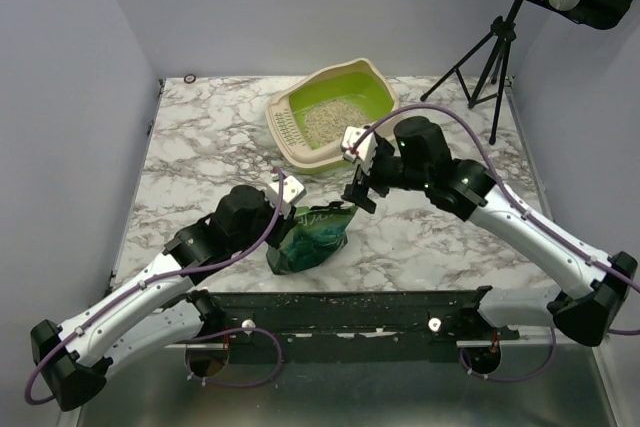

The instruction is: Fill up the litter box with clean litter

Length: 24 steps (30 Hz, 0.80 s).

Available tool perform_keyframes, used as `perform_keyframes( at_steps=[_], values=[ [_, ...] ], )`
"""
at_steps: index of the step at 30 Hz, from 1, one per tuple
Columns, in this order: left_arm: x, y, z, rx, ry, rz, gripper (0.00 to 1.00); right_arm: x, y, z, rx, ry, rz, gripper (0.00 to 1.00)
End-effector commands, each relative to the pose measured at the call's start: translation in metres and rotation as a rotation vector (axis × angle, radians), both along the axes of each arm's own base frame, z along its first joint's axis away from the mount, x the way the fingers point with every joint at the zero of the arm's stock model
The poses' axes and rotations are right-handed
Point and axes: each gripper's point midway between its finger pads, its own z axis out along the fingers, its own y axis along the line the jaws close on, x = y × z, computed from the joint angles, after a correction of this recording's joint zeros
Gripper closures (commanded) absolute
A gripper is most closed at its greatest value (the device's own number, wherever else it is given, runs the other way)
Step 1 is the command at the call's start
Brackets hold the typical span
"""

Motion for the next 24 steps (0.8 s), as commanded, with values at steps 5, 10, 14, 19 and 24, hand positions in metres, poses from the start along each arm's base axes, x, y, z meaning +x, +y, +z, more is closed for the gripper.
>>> perform_keyframes(
  at_steps=[5, 10, 14, 19, 24],
  values=[
    [0.000, 0.001, 0.046, -0.112, -0.119, -0.012, 0.47, 0.036, -0.034, 0.056, 0.229, 0.006, -0.486, 0.00],
    [-0.007, 0.003, 0.072, -0.171, -0.178, -0.035, 0.30, 0.046, -0.054, 0.057, 0.317, -0.005, -0.659, 0.00],
    [-0.001, 0.005, 0.098, -0.231, -0.203, 0.017, 0.01, 0.051, -0.064, 0.063, 0.396, 0.038, -0.791, 0.00],
    [0.021, 0.016, 0.132, -0.270, -0.241, 0.174, 0.01, 0.048, -0.096, 0.077, 0.512, 0.045, -0.966, 0.00],
    [0.039, 0.018, 0.149, -0.255, -0.317, 0.226, 0.01, 0.038, -0.109, 0.084, 0.518, -0.002, -0.942, 0.00]
  ],
)
